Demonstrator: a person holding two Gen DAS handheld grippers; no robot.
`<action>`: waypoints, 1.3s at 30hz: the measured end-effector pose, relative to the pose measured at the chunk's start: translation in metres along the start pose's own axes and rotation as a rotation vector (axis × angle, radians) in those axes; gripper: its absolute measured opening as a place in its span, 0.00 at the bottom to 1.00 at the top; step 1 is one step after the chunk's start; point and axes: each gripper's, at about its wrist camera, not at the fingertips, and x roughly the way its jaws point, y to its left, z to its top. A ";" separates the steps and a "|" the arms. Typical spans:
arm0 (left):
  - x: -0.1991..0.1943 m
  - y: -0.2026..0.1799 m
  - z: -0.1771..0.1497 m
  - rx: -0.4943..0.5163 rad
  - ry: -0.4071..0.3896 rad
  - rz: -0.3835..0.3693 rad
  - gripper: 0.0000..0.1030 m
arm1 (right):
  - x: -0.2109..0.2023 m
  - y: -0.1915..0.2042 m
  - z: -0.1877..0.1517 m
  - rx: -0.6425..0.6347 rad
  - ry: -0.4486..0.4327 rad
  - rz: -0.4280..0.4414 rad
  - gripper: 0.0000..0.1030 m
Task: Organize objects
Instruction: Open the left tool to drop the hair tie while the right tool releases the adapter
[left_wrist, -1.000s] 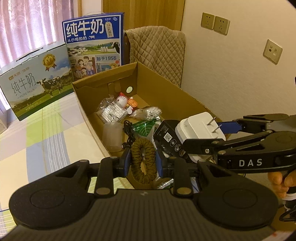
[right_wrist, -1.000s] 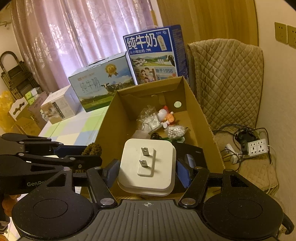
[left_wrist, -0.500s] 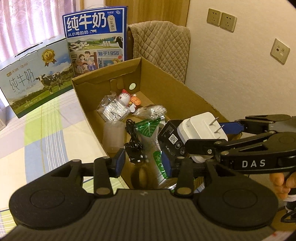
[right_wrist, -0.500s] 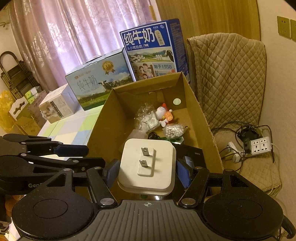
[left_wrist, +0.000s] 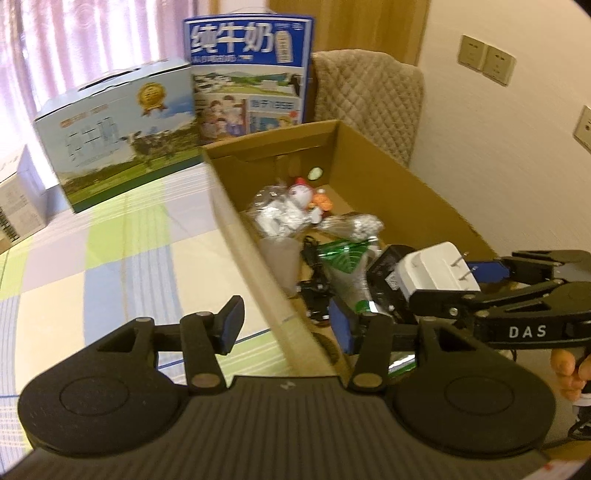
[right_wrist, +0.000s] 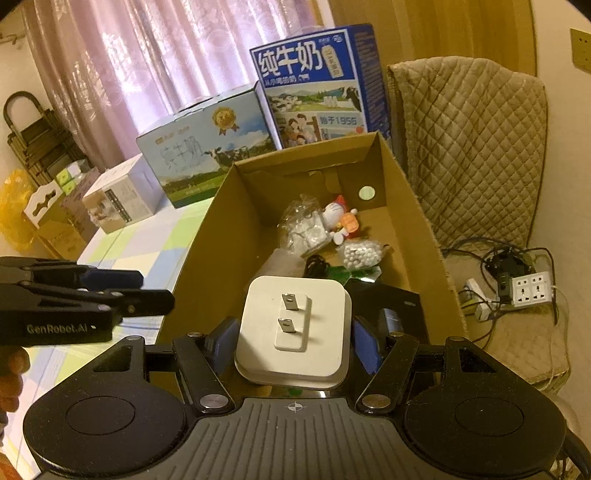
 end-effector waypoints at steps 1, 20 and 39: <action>0.000 0.003 -0.001 -0.008 0.001 0.007 0.45 | 0.003 0.001 0.000 -0.006 0.006 0.003 0.61; -0.003 0.050 -0.023 -0.151 0.049 0.123 0.54 | 0.057 0.015 -0.001 -0.094 0.198 -0.001 0.61; -0.003 0.054 -0.029 -0.173 0.068 0.154 0.62 | 0.060 0.013 -0.001 -0.079 0.216 -0.005 0.62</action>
